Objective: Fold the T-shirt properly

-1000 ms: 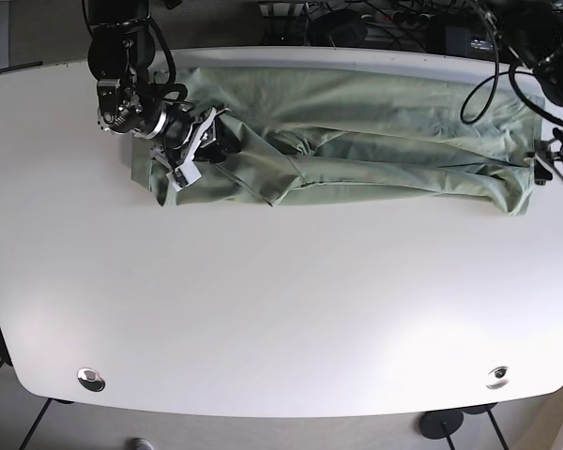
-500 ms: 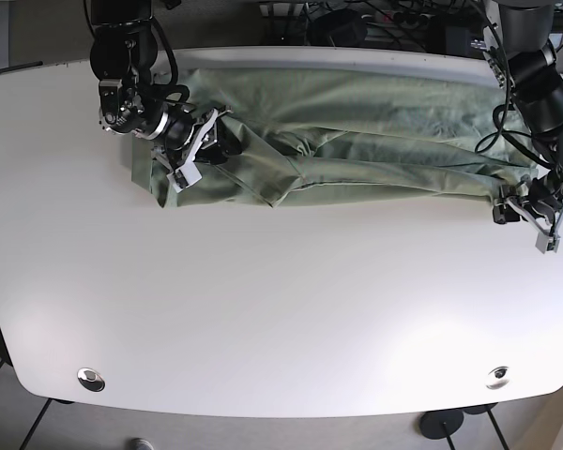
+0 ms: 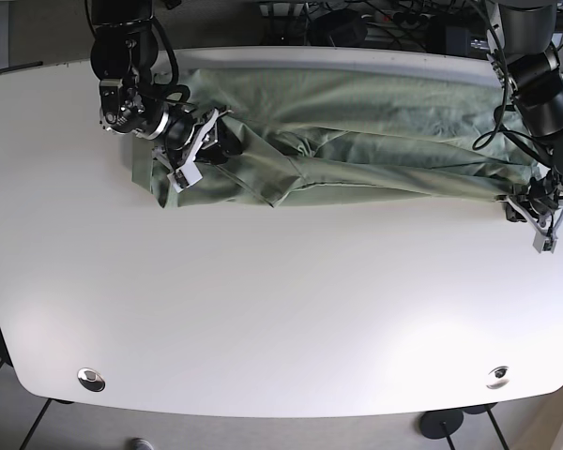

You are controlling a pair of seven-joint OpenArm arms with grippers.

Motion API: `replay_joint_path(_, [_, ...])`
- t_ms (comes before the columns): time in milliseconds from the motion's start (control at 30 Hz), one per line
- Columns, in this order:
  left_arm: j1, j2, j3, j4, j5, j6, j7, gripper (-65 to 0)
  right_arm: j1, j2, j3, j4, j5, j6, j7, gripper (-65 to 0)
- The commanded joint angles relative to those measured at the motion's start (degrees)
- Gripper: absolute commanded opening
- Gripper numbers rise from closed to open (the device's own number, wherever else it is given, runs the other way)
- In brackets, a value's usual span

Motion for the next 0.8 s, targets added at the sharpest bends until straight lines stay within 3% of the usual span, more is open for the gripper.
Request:
replay_joint_path(33, [-1.1, -0.9, -0.6, 1.0, 0.0, -0.1, 0.7, -63.7, -0.3, 0.4, 0.0, -0.2, -2.9, -1.22, -3.0, -45.0])
replay_joint_path(200, [1.4, 0.8, -7.3, 13.7, 0.1, -0.1, 1.6, -64.0, -0.3, 0.4, 0.0, -0.2, -2.9, -1.22, -3.0, -45.0])
replay_joint_path(500, [9.5, 3.8, -11.6, 31.6, 0.1, -0.1, 12.5, -64.0, -0.4, 0.4, 0.0, -0.2, -2.9, -1.22, -3.0, -45.0])
replay_joint_path(667, [17.0, 3.9, -15.1, 36.9, -0.7, -0.1, 13.3, -64.0, -0.3, 0.4, 0.0, -0.3, -2.9, -1.22, -3.0, -45.0])
replay_joint_path(800, [22.1, 3.6, -15.8, 38.6, -3.7, -0.1, 14.3, -64.0, -0.3, 0.4, 0.0, -0.4, -2.9, -1.22, -3.0, -45.0])
